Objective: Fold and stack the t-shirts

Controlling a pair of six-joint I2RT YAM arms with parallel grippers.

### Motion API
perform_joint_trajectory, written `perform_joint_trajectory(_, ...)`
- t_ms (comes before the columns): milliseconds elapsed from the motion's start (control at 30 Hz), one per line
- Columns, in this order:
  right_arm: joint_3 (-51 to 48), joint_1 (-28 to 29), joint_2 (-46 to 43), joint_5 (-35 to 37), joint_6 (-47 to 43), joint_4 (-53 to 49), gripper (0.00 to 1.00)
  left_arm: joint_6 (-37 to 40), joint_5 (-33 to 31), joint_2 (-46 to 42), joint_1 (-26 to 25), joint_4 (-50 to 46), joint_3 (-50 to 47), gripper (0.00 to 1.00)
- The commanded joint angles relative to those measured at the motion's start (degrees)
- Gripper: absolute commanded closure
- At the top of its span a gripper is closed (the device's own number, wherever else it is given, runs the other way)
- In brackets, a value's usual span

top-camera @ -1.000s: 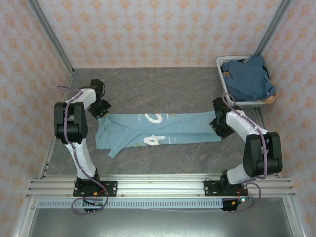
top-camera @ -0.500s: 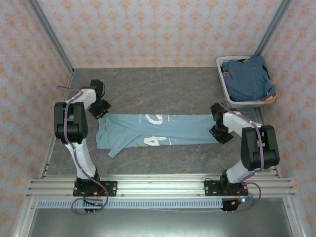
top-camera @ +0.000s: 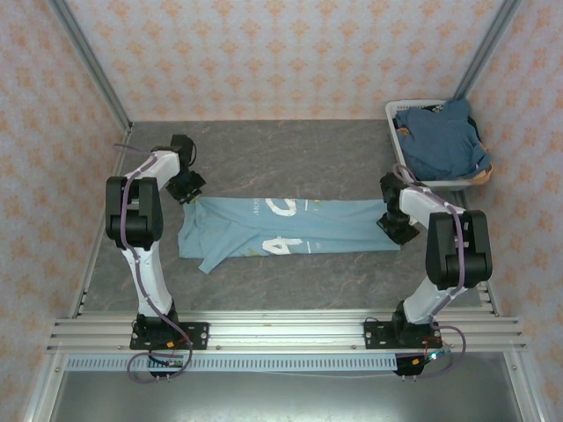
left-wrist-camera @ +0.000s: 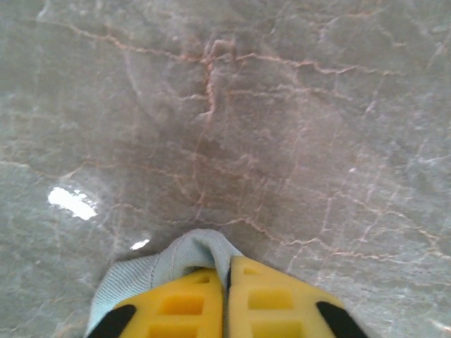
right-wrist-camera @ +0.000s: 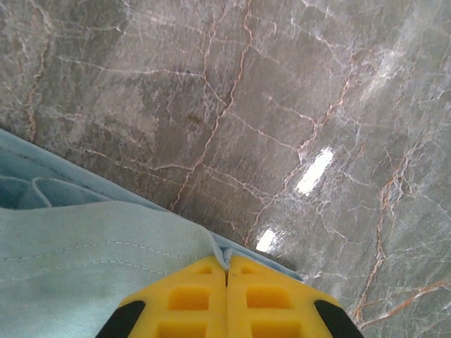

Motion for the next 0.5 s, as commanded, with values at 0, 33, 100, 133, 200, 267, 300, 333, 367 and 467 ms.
perform_joint_trajectory(0, 0.74, 0.12, -2.41, 1.68, -2.11, -2.95, 0.81, 0.56, -7.0, -7.07, 0.12, -4.83, -3.16, 0.62)
perform_joint_trajectory(33, 0.47, 0.29, -3.57, 1.55, -2.47, -3.22, 0.76, 0.39, -7.64, -8.44, -0.05, -5.08, -4.67, 0.58)
perform_joint_trajectory(100, -0.08, 0.94, -6.31, 1.34, -3.5, -4.09, 0.67, -0.09, -8.25, -14.76, -0.9, -6.14, -8.38, 0.55)
perform_joint_trajectory(133, -0.19, 1.28, -7.68, 1.02, -4.12, -4.65, 0.65, -0.67, -8.67, -17.59, -1.72, -7.05, -10.41, 0.55)
perform_joint_trajectory(200, -0.18, 2.55, -10.18, 0.8, -5.33, -5.45, 0.62, -2.35, -8.35, -22.66, -3.81, -8.74, -14.93, 0.55)
perform_joint_trajectory(267, -0.18, 4.28, -12.42, 0.38, -6.87, -5.55, 0.6, -5.22, -7.02, -27.32, -6.17, -9.96, -20.31, 0.55)
perform_joint_trajectory(300, -0.11, 5.3, -13.4, 0.19, -7.8, -5.55, 0.59, -6.79, -5.9, -29.79, -7.42, -10.03, -23.51, 0.55)
perform_joint_trajectory(333, -0.22, 6.23, -14.24, -0.84, -9.04, -4.73, 0.58, -8.3, -4.27, -32.35, -8.18, -9.66, -26.89, 0.55)
perform_joint_trajectory(367, -0.51, 6.82, -14.86, -2.64, -10.46, -3.29, 0.57, -9.84, -2.74, -34.37, -8.71, -8.91, -29.84, 0.55)
perform_joint_trajectory(467, -1.76, 7.98, -15.45, -11.2, -14.72, 2.6, 0.57, -13.2, 1.59, -38.79, -10.19, -6.63, -38.17, 0.57)
